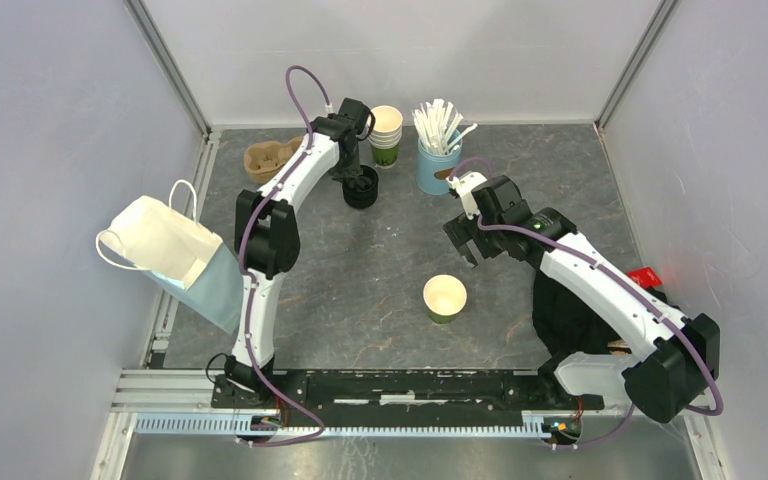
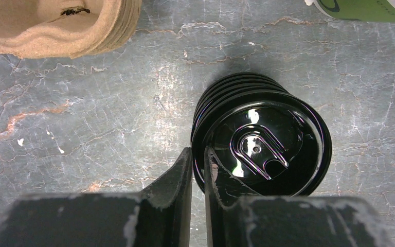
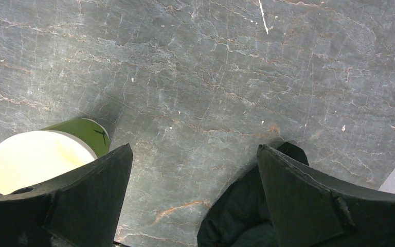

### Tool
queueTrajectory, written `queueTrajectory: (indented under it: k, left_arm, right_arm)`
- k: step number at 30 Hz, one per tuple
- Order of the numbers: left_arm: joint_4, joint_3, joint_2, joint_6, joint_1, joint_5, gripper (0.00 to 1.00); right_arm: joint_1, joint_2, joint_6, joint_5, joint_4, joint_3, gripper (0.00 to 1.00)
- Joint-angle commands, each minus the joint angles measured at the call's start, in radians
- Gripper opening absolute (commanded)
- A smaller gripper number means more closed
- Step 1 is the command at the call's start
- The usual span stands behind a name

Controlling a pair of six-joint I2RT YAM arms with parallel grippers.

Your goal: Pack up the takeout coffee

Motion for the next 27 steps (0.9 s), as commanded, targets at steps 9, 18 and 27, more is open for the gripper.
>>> queueTrajectory:
  k: [9, 18, 27]
  left_arm:
    - [0.007, 0.007, -0.073, 0.039, 0.003, 0.006, 0.13]
    - [0.006, -0.014, -0.113, 0.036, 0.002, 0.012, 0.11]
    - [0.009, -0.047, -0.121, 0.018, 0.006, 0.025, 0.10]
  right_arm:
    - [0.004, -0.003, -0.002, 0.002, 0.027, 0.009, 0.98]
    - [0.005, -0.008, 0.000, -0.002, 0.029, 0.006, 0.98]
    - [0.005, -0.010, 0.002, -0.010, 0.030, 0.007, 0.98]
